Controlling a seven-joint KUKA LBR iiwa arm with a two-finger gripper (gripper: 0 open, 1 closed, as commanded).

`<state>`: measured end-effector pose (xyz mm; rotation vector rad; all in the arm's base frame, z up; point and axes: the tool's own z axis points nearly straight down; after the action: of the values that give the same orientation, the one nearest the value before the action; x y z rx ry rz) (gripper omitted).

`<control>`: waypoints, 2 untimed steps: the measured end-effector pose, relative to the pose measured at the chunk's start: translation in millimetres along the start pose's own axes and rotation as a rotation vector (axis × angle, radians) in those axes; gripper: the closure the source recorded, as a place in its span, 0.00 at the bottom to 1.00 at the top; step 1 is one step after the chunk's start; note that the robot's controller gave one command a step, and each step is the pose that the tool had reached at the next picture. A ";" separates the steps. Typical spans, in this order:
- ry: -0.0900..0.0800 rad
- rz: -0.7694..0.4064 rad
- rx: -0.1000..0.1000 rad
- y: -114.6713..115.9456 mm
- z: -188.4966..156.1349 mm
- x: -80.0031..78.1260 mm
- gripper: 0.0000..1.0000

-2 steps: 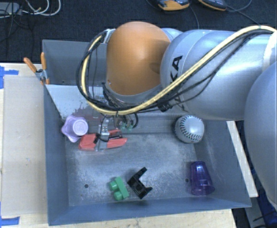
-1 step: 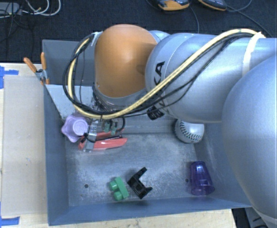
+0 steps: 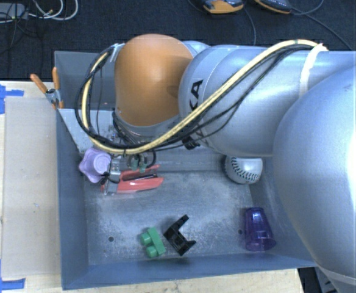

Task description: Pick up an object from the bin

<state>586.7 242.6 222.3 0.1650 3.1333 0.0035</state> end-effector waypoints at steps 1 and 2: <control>0.009 -0.046 0.004 -22.8 -12.5 5.0 0.00; 0.003 0.109 0.001 -74.9 -9.5 -1.4 0.00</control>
Offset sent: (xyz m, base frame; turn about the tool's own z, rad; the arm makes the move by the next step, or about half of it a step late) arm -0.0062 -0.1022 0.0052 0.1747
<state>580.2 168.0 231.7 0.3361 3.1230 0.0026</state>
